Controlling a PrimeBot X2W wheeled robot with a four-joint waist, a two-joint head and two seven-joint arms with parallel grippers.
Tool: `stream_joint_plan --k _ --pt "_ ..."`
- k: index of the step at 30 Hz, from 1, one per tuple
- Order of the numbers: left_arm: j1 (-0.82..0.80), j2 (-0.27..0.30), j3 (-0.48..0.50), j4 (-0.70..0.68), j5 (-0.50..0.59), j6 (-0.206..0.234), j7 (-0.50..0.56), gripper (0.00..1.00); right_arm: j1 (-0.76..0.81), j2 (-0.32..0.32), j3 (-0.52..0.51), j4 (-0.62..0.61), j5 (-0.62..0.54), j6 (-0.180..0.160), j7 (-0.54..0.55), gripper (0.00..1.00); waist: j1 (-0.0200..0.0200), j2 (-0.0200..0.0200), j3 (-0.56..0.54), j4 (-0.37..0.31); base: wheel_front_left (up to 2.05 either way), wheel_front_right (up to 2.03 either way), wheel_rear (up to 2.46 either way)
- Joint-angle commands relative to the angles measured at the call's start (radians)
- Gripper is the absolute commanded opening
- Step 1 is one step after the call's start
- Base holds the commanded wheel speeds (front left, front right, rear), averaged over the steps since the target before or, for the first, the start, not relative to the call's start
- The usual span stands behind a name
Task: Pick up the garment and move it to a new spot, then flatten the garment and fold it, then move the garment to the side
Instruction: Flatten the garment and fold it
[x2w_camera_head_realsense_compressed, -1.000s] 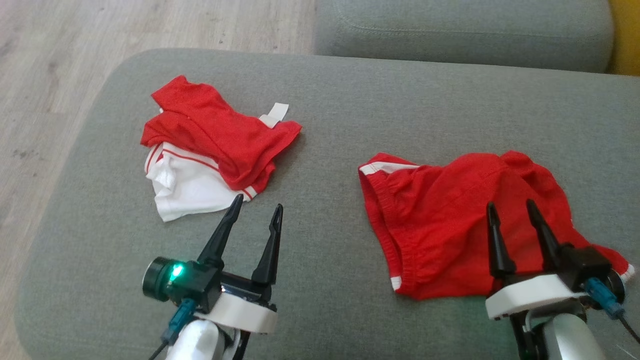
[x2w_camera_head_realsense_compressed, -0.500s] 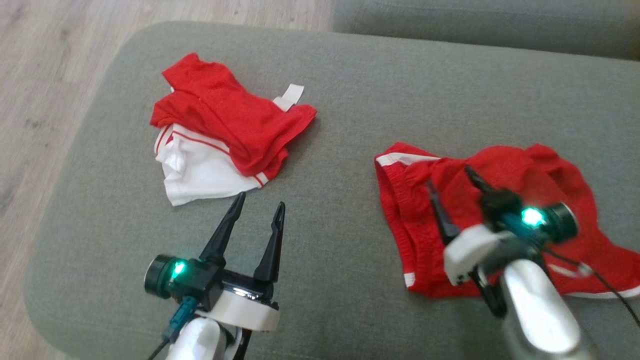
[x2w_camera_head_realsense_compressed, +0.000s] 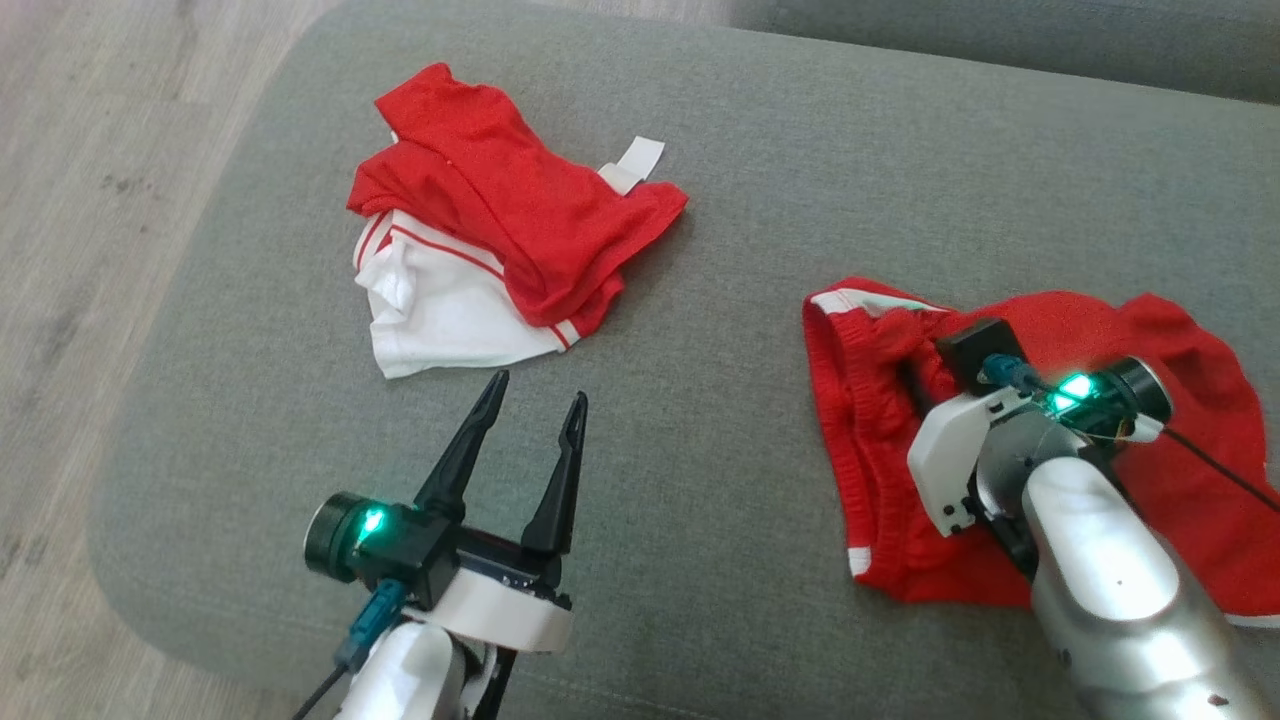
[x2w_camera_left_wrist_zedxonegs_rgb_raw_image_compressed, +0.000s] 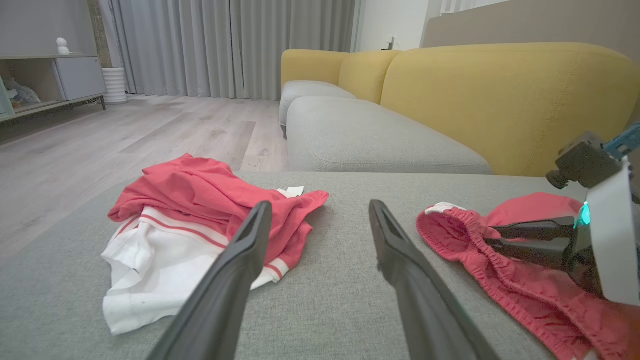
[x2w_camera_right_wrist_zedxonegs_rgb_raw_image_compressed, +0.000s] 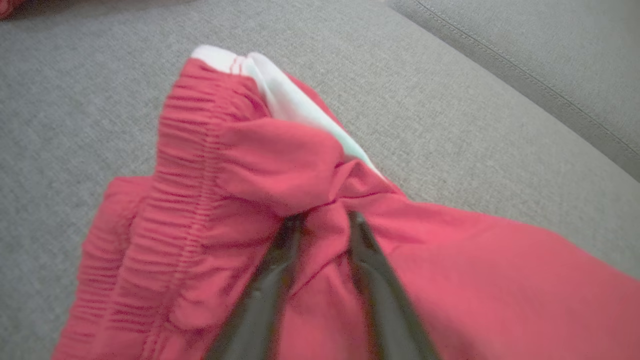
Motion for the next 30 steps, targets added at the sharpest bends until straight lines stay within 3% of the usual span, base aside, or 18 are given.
stream_joint_plan --k 1,11,20,30 --pt "-0.039 -0.001 0.024 -0.029 -0.007 0.005 -0.005 1.00 -0.031 -0.004 0.018 -0.016 0.007 0.007 -0.008 0.00 -0.0001 0.0000 0.004 0.004 0.00 0.00 0.00" --pt "-0.050 -0.001 0.015 -0.030 -0.006 0.004 -0.005 1.00 -0.094 0.034 -0.083 -0.020 0.058 0.007 -0.058 0.00 -0.0001 0.0000 0.025 0.014 0.00 0.00 0.00" --pt "-0.086 -0.001 -0.006 -0.039 -0.023 0.008 -0.005 1.00 -0.224 -0.002 -0.137 0.012 0.038 0.007 -0.045 0.00 -0.0001 0.0000 0.073 0.040 0.00 0.00 0.00" --pt "-0.123 -0.001 -0.029 -0.046 -0.049 0.019 -0.005 1.00 -0.361 -0.052 -0.159 0.155 -0.055 0.007 -0.068 0.00 -0.0001 0.0000 0.120 0.075 0.00 0.00 0.00"
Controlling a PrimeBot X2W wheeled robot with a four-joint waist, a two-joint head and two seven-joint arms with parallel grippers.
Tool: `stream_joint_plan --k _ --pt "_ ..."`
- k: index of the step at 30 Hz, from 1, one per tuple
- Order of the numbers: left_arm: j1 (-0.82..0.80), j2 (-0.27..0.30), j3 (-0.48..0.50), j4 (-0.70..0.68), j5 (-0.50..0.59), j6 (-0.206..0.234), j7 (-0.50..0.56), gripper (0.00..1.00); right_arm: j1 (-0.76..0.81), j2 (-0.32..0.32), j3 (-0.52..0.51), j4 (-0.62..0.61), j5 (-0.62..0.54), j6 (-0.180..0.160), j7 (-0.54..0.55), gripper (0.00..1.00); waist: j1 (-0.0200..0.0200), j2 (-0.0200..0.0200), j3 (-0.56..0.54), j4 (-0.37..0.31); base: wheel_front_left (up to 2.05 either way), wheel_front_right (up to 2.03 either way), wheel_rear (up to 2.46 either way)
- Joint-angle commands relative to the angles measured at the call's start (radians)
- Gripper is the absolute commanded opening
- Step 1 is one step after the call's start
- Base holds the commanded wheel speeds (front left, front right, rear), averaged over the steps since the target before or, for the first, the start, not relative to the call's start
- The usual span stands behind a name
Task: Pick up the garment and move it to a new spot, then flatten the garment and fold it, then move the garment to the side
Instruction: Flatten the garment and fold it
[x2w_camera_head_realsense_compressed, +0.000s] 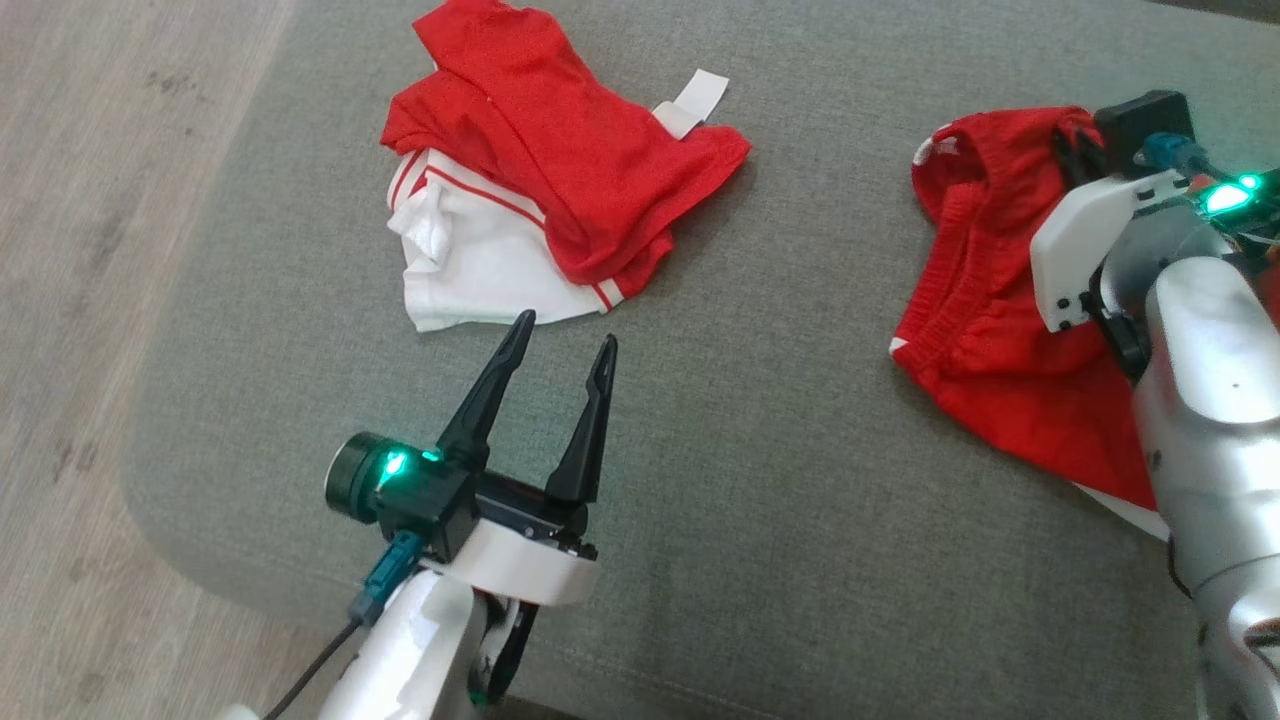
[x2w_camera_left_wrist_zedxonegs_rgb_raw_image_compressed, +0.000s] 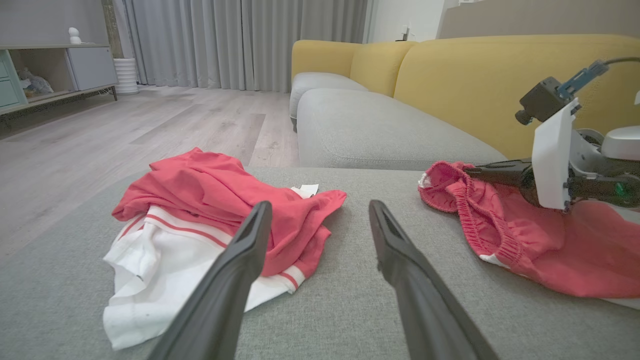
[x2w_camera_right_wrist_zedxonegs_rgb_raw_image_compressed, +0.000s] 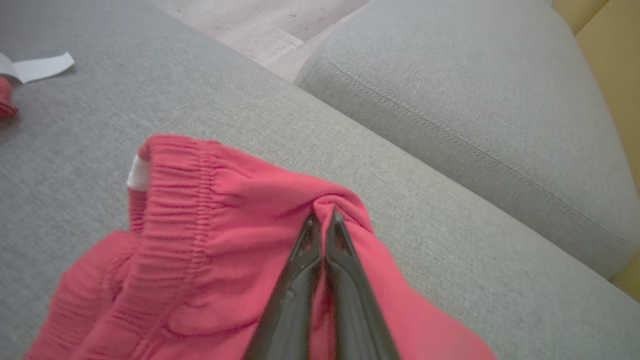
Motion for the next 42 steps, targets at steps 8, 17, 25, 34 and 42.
stream_joint_plan --k 8,17,25,34,42 --pt "-0.036 0.001 0.039 -0.030 0.001 0.013 -0.005 1.00 -0.054 0.046 -0.074 0.068 -0.062 0.007 -0.139 1.00 -0.0002 0.0000 -0.017 -0.025 0.00 0.00 0.00" --pt "0.001 0.001 0.087 -0.028 0.036 0.004 -0.005 1.00 0.094 0.143 -0.198 -0.018 0.006 0.007 -0.386 1.00 -0.0002 0.0000 -0.128 -0.127 0.00 0.00 0.00" --pt "0.039 0.001 0.120 -0.026 0.055 -0.002 -0.005 1.00 0.398 0.162 -0.169 -0.273 0.160 0.007 -0.400 1.00 -0.0002 0.0000 -0.191 -0.203 0.00 0.00 0.00" --pt "0.067 0.001 0.144 -0.012 0.043 -0.013 -0.005 1.00 0.689 0.162 -0.146 -0.469 0.260 0.007 -0.400 1.00 -0.0002 0.0000 -0.202 -0.243 0.00 0.00 0.00" --pt "0.064 0.001 0.146 -0.014 0.047 -0.021 -0.005 1.00 0.700 0.162 -0.209 -0.443 0.283 0.007 -0.376 1.00 -0.0002 0.0000 -0.184 -0.250 0.00 0.00 0.00"
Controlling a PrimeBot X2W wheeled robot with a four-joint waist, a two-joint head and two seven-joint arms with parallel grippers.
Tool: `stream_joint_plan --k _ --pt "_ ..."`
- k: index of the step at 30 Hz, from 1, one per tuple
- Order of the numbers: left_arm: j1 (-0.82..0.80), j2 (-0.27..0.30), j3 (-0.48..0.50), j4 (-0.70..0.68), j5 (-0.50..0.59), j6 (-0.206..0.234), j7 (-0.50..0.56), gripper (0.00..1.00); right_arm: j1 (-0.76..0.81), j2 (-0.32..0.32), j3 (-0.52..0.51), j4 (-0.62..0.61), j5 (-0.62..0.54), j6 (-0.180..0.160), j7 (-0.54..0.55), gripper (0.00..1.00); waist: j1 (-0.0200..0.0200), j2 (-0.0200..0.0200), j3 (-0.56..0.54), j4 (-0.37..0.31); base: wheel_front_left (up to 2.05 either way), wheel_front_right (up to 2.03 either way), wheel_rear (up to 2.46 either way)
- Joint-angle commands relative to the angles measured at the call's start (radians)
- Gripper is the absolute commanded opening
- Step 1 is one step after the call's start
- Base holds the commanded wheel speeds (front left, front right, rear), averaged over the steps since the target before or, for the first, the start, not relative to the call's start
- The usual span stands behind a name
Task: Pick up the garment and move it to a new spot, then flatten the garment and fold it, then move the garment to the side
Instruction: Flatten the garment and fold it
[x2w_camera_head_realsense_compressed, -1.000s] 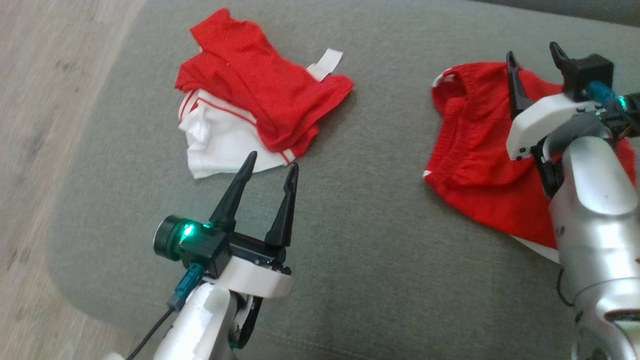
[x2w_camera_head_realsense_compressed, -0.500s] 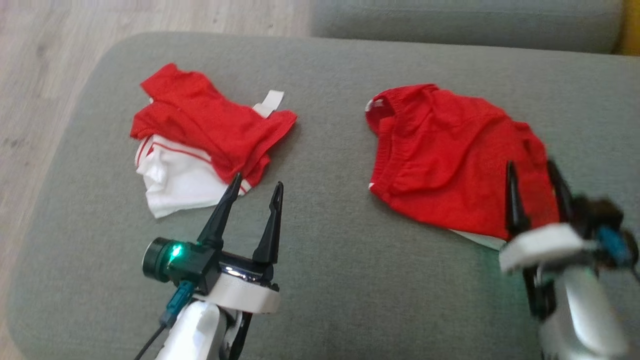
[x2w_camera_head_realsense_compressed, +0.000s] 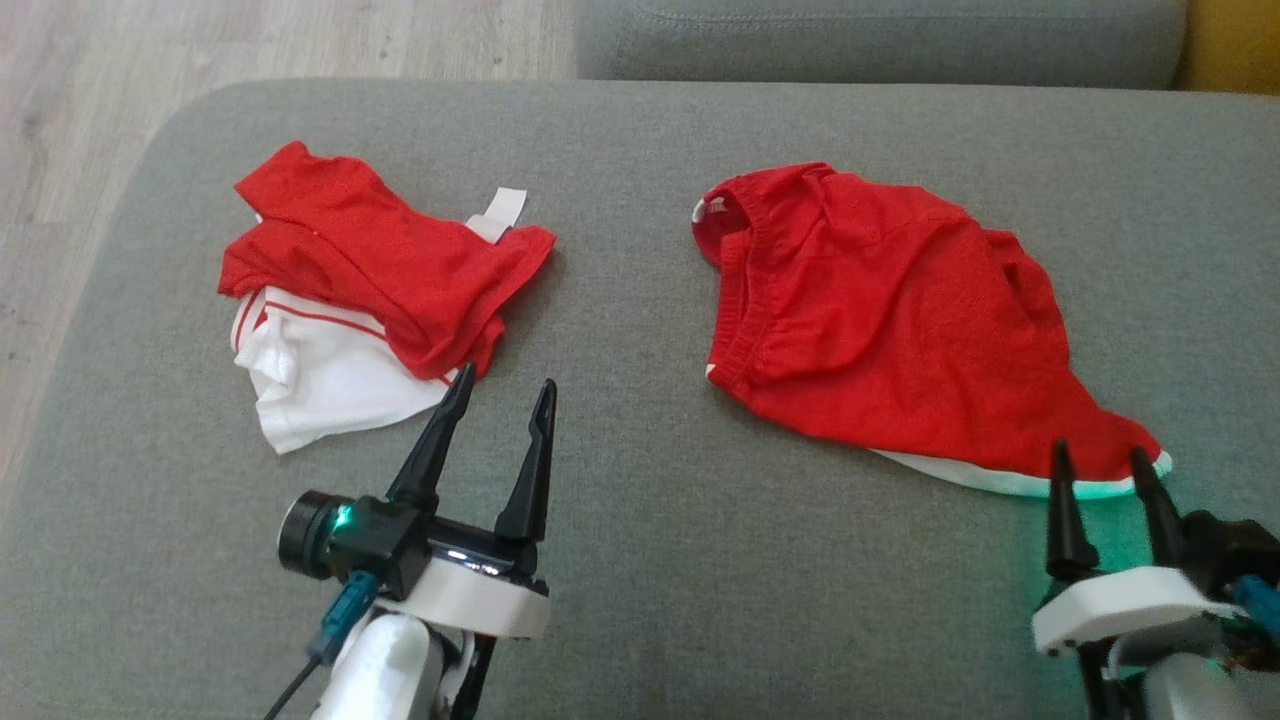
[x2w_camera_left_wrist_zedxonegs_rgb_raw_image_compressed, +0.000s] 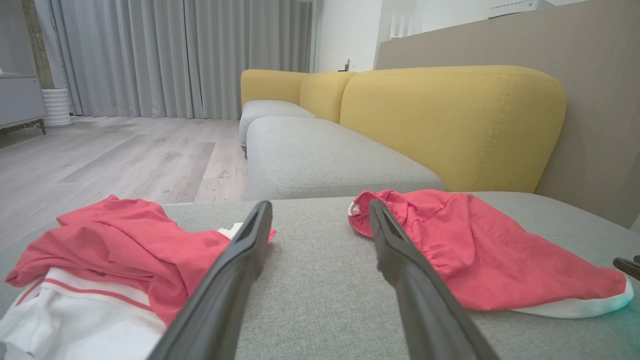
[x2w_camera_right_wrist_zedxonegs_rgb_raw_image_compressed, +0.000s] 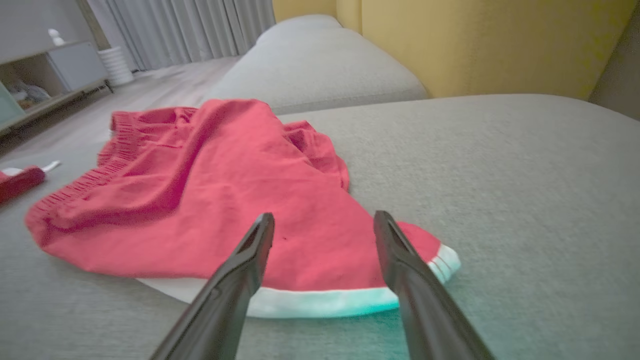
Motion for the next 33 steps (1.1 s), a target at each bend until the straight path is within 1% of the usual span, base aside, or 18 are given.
stream_joint_plan --k 1,4,7,10,15,21,22,24,25,29,33 --pt "-0.027 0.002 0.033 -0.033 0.003 -0.001 -0.005 1.00 -0.040 -0.005 0.001 -0.015 -0.020 0.007 0.007 1.00 0.0000 0.0000 0.007 0.000 0.00 0.00 0.00" --pt "-0.031 0.002 0.032 -0.033 0.006 -0.003 -0.005 1.00 -0.069 -0.005 -0.070 0.016 -0.062 0.007 0.036 1.00 0.0000 0.0000 0.022 0.002 0.00 0.00 0.00" --pt "-0.036 0.002 0.031 -0.031 0.005 -0.005 -0.005 1.00 -0.117 -0.005 -0.174 0.076 -0.053 0.007 0.078 1.00 0.0000 0.0000 0.041 0.005 0.00 0.00 0.00" --pt "-0.045 0.002 0.030 -0.028 0.007 -0.008 -0.005 1.00 -0.161 -0.005 -0.251 0.121 -0.115 0.007 0.102 1.00 0.0000 0.0000 0.063 0.012 0.00 0.00 0.00" --pt "-0.057 0.002 0.033 -0.028 0.006 -0.011 -0.005 1.00 -0.205 -0.005 -0.298 0.196 -0.164 0.007 0.117 1.00 0.0000 0.0000 0.086 0.021 0.00 0.00 0.00" --pt "-0.062 0.002 0.037 -0.027 0.004 -0.011 -0.005 1.00 -0.228 -0.005 -0.288 0.257 -0.181 0.007 0.104 1.00 0.0000 0.0000 0.094 0.019 0.00 0.00 0.00" --pt "-0.063 0.002 0.038 -0.027 0.005 -0.011 -0.005 1.00 -0.229 -0.005 -0.284 0.262 -0.182 0.007 0.101 0.87 0.0000 0.0000 0.094 0.017 0.00 0.00 0.00" --pt "-0.063 0.002 0.040 -0.025 0.005 -0.012 -0.005 1.00 -0.230 -0.005 -0.279 0.269 -0.186 0.007 0.096 0.40 0.0000 0.0000 0.091 0.013 0.00 0.00 0.00" --pt "-0.063 0.002 0.040 -0.024 0.006 -0.012 -0.005 1.00 -0.229 -0.005 -0.278 0.268 -0.191 0.007 0.092 0.00 0.0000 0.0000 0.089 0.010 0.00 0.00 0.00" --pt "-0.063 0.002 0.039 -0.022 0.011 -0.015 -0.005 1.00 -0.231 -0.005 -0.261 0.256 -0.190 0.007 0.076 0.00 0.0000 0.0000 0.086 -0.003 0.00 0.00 0.00" --pt "-0.074 0.002 0.018 -0.008 0.032 -0.032 -0.005 1.00 -0.237 -0.005 -0.244 0.237 -0.166 0.007 0.065 0.00 0.0000 0.0000 0.088 -0.016 0.00 0.00 0.00"
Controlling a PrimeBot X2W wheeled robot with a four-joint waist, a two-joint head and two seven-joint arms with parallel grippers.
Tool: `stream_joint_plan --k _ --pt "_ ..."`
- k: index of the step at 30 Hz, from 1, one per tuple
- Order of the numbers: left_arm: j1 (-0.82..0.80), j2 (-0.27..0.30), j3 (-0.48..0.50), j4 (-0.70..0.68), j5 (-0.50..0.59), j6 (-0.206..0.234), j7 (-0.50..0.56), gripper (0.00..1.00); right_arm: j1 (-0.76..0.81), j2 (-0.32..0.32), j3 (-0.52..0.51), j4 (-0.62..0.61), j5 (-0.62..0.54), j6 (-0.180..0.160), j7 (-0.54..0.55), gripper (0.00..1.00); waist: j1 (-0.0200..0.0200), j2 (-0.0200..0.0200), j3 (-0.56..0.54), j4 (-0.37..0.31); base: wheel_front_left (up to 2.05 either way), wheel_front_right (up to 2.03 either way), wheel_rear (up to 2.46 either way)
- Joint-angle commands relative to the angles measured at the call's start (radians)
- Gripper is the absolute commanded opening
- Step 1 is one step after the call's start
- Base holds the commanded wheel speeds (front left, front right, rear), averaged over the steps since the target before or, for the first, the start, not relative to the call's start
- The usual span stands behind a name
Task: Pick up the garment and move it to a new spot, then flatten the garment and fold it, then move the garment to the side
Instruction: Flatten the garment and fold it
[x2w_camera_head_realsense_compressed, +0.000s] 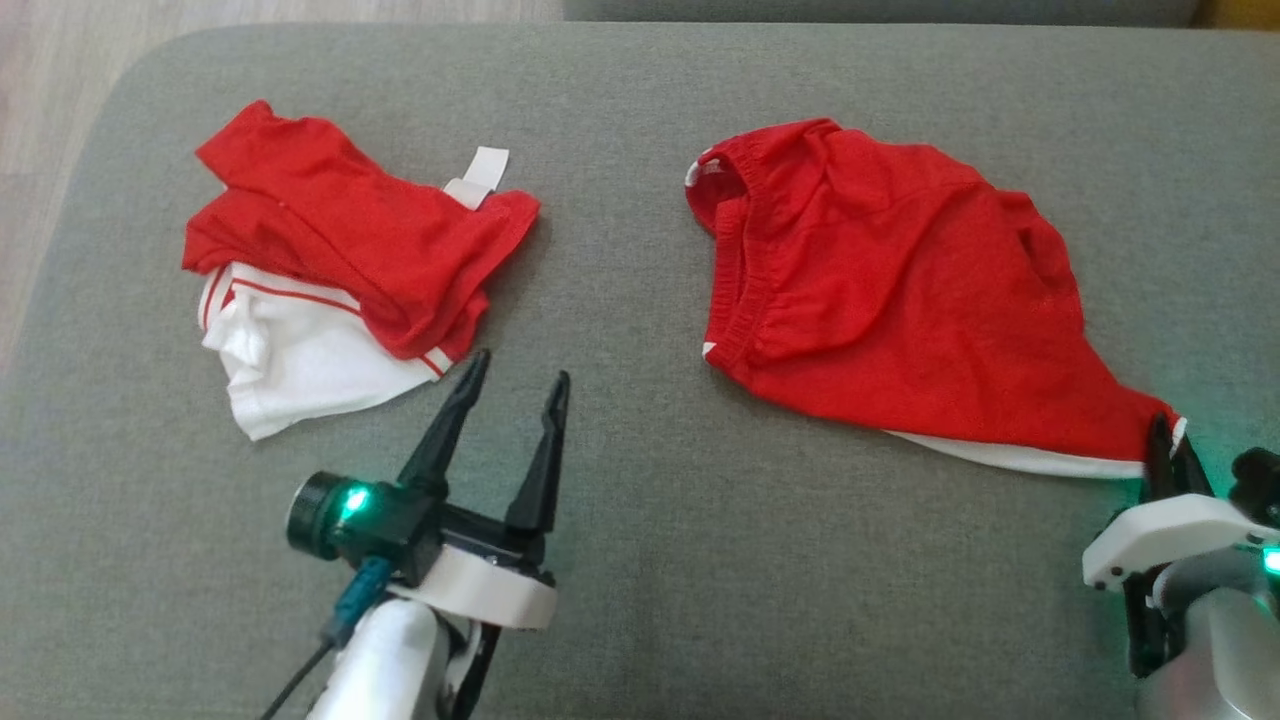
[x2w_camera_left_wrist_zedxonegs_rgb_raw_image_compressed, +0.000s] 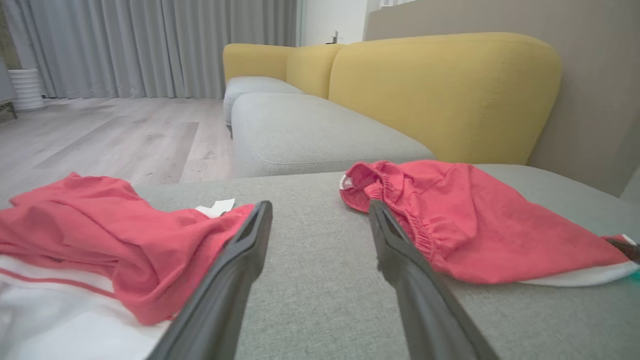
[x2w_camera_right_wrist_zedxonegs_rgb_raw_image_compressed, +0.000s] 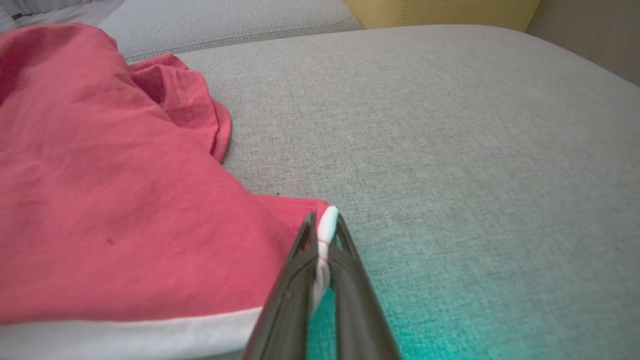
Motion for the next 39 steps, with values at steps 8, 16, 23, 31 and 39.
stream_joint_plan --k 8,16,23,31,39 --pt "-0.159 0.034 -0.219 0.107 0.034 -0.040 -0.005 1.00 -0.035 -0.006 0.042 -0.037 0.051 0.007 0.005 0.00 0.0000 0.0000 0.024 -0.040 0.00 0.00 0.00" --pt "-0.344 0.080 -0.410 0.293 -0.004 -0.041 -0.005 1.00 -0.080 -0.006 0.081 -0.022 0.077 0.007 0.023 0.00 0.0000 0.0000 0.077 -0.095 0.00 0.00 0.00" --pt "-0.478 0.107 -0.482 0.386 0.018 -0.041 -0.005 1.00 -0.124 -0.006 0.118 -0.024 0.098 0.007 0.023 0.00 0.0000 0.0000 0.140 -0.133 0.00 0.00 0.00" --pt "-0.533 0.115 -0.553 0.399 0.041 -0.041 -0.005 1.00 -0.144 -0.006 0.133 -0.017 0.113 0.007 0.017 0.00 0.0000 0.0000 0.169 -0.146 0.00 0.00 0.00" --pt "-0.546 0.120 -0.587 0.394 0.045 -0.041 -0.005 1.00 -0.158 -0.006 0.132 -0.005 0.116 0.007 0.011 0.00 0.0000 0.0000 0.180 -0.146 0.00 0.00 0.00"
